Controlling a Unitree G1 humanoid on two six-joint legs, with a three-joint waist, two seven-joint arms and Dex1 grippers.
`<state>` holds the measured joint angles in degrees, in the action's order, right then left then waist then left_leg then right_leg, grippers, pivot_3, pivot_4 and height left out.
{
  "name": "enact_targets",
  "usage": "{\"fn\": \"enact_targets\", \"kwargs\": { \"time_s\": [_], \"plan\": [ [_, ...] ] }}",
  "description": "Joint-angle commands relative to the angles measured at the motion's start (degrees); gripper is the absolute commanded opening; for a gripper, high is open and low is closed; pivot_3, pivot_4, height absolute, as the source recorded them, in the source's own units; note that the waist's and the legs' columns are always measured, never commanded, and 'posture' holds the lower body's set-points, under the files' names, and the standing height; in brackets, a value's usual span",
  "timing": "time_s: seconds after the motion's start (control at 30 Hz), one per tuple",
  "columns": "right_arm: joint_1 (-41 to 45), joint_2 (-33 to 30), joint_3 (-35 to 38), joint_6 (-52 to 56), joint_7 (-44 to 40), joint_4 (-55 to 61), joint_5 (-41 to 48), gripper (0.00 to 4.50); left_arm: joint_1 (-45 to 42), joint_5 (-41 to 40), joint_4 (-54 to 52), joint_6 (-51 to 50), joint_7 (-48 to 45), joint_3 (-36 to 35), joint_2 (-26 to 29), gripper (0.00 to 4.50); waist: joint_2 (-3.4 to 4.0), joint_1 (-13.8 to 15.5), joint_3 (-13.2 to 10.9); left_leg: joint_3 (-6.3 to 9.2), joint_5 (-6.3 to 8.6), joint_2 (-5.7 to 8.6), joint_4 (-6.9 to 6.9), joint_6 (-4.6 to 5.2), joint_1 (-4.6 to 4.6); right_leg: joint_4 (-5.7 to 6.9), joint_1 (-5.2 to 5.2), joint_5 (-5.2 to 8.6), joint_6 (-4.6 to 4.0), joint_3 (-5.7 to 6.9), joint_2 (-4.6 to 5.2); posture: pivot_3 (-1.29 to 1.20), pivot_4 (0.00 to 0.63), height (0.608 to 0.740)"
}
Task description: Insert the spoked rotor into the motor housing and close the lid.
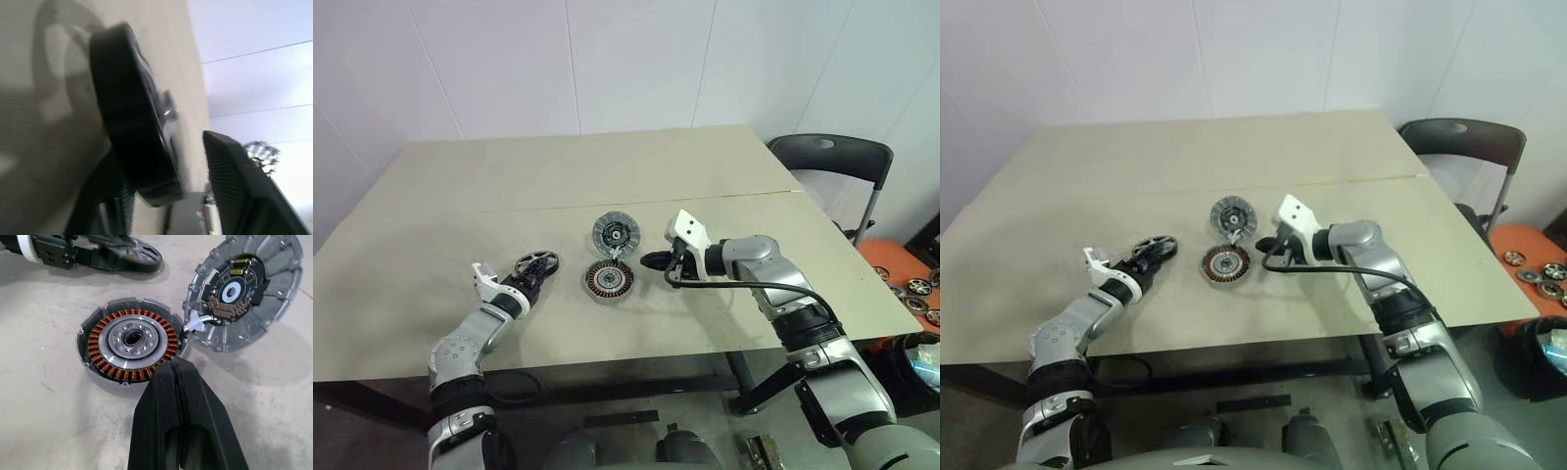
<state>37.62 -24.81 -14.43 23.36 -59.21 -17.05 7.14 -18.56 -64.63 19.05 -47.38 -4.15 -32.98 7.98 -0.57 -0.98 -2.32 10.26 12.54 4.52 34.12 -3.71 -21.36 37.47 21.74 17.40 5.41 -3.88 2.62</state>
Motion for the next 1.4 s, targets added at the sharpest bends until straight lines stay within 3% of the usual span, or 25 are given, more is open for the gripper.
{"fn": "enact_targets", "kwargs": {
  "time_s": [0.03,0.1,0.23,0.4,0.8,1.4],
  "plan": [
    [0.73,0.15,0.52,-0.44,0.57,1.76,-0.02,0.00,1.58,3.06,5.16,-0.02,-1.26,0.36,1.20,0.77,0.24,0.11,0.15,0.00,0.00,0.00,0.00,0.00,0.06,0.00,-0.06,0.00,0.00,0.00,0.00,0.00,0.000,0.740],
    [0.69,0.14,0.43,-0.58,0.78,1.50,-0.26,0.00,1.50,3.56,6.01,0.06,-2.95,0.91,1.71,0.42,0.32,0.09,0.19,0.01,0.00,-0.01,0.01,0.00,0.34,0.00,-0.33,0.03,0.00,0.03,-0.03,0.00,0.000,0.740],
    [0.61,0.26,0.21,-0.64,0.94,1.32,-0.50,0.00,0.60,4.25,8.35,1.19,-5.66,0.87,2.36,0.42,0.33,-0.14,0.20,-0.39,0.04,-0.15,-0.10,0.02,1.02,-0.01,-0.78,0.28,0.03,0.03,0.08,0.00,0.000,0.740],
    [0.74,0.40,0.05,-0.64,1.03,1.11,-0.65,0.00,-0.53,3.72,7.53,0.95,-12.92,1.41,2.91,0.42,0.43,0.01,0.25,-0.42,0.03,-0.26,-0.06,0.02,1.04,0.00,-0.75,0.27,0.01,0.11,0.05,0.00,0.000,0.740],
    [0.29,-1.44,0.41,-0.45,-0.68,1.79,-0.70,0.00,-4.54,3.26,4.28,-6.67,-29.31,7.32,4.32,0.42,0.06,0.22,0.04,-0.38,0.02,-0.18,0.01,0.04,-0.29,-0.10,0.37,-0.19,0.09,0.07,0.12,0.00,0.000,0.740],
    [-1.16,-2.09,0.49,0.36,-0.09,3.47,-0.66,0.00,-7.18,2.97,-0.75,-16.60,-28.87,12.38,1.13,0.42,-0.06,0.20,-0.04,-0.40,0.02,-0.23,0.05,0.04,-0.45,-0.09,0.54,-0.22,0.08,0.05,0.08,0.00,0.000,0.740]
  ]
}}
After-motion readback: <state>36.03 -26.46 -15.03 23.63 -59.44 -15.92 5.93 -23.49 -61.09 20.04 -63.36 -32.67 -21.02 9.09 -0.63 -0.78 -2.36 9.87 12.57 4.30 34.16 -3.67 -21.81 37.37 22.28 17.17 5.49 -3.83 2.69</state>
